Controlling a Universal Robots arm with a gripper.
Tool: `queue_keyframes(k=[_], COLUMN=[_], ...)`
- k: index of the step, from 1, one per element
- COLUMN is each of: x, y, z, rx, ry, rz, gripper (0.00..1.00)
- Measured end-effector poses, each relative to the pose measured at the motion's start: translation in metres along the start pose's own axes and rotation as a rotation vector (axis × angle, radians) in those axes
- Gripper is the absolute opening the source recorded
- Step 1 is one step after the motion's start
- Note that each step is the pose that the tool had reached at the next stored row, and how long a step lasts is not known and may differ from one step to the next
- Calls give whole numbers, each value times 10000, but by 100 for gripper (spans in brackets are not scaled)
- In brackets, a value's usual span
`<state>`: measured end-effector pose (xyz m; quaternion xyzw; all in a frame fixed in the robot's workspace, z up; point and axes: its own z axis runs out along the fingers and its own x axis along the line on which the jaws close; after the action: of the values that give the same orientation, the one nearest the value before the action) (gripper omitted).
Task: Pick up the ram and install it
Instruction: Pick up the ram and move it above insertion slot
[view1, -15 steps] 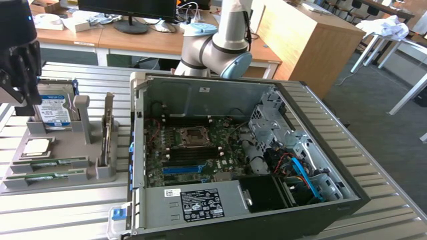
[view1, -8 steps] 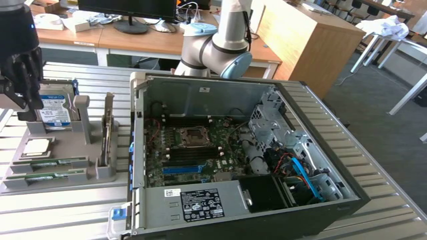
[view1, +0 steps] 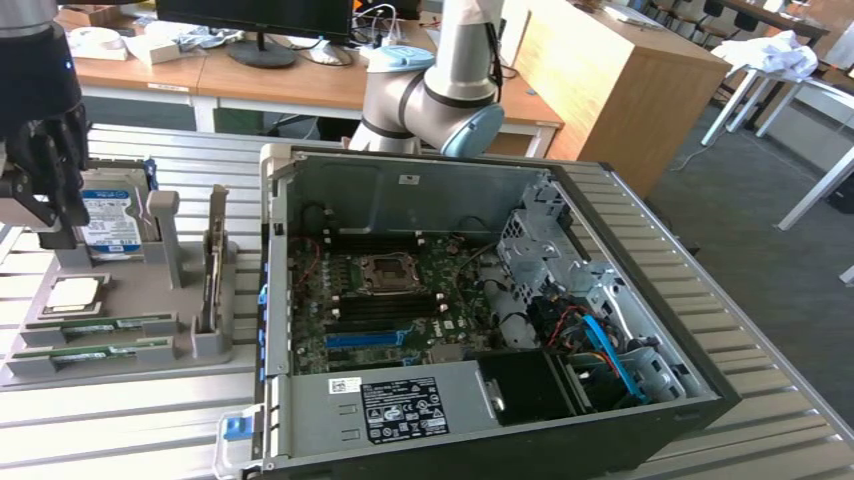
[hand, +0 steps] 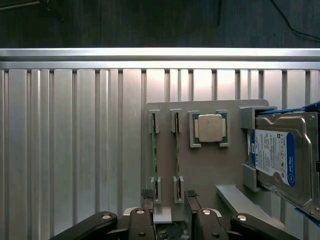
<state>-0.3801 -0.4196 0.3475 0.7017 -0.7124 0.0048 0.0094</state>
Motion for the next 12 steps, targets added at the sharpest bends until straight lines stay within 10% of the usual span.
queue_keyframes(k=[12], x=[-2], y=[0], z=[87], rx=[0], ry=[-6], rz=[-31], gripper=[37])
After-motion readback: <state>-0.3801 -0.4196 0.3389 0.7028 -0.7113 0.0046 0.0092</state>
